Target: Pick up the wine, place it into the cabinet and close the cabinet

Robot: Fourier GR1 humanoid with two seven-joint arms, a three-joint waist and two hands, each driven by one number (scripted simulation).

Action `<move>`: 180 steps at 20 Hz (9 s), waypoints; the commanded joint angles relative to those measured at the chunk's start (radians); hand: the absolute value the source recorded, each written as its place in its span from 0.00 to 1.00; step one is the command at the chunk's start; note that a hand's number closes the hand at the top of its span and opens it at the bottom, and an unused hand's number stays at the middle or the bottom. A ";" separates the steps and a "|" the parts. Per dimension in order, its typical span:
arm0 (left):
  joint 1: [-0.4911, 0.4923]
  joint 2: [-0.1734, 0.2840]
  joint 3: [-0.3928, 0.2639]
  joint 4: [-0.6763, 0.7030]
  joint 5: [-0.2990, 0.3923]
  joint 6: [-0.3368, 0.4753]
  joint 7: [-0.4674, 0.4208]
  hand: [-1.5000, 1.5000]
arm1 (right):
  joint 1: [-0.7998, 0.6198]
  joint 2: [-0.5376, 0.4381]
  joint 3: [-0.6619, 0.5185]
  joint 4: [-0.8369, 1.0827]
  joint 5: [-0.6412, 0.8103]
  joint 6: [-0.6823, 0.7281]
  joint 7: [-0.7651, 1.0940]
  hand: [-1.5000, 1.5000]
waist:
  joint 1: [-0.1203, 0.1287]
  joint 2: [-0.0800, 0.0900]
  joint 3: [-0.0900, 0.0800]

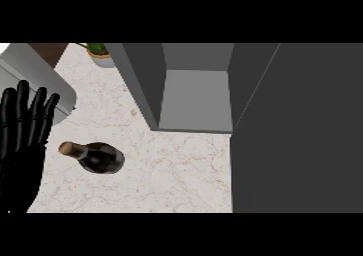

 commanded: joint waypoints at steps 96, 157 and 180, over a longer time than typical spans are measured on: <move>-0.014 0.166 0.261 0.652 0.385 -0.625 -0.133 0.00 | 0.005 -0.054 0.017 -0.573 -0.259 0.061 0.694 0.00 | -0.056 0.022 -0.018; -0.151 0.180 0.061 1.219 -0.012 -0.485 -0.844 1.00 | -0.068 0.000 0.015 -0.510 -0.219 0.107 0.726 0.00 | -0.049 0.021 -0.019; 0.080 -0.048 0.048 0.442 0.225 -0.158 -0.337 1.00 | -0.058 0.055 0.076 -0.463 -0.155 0.111 0.681 0.00 | -0.042 0.019 -0.018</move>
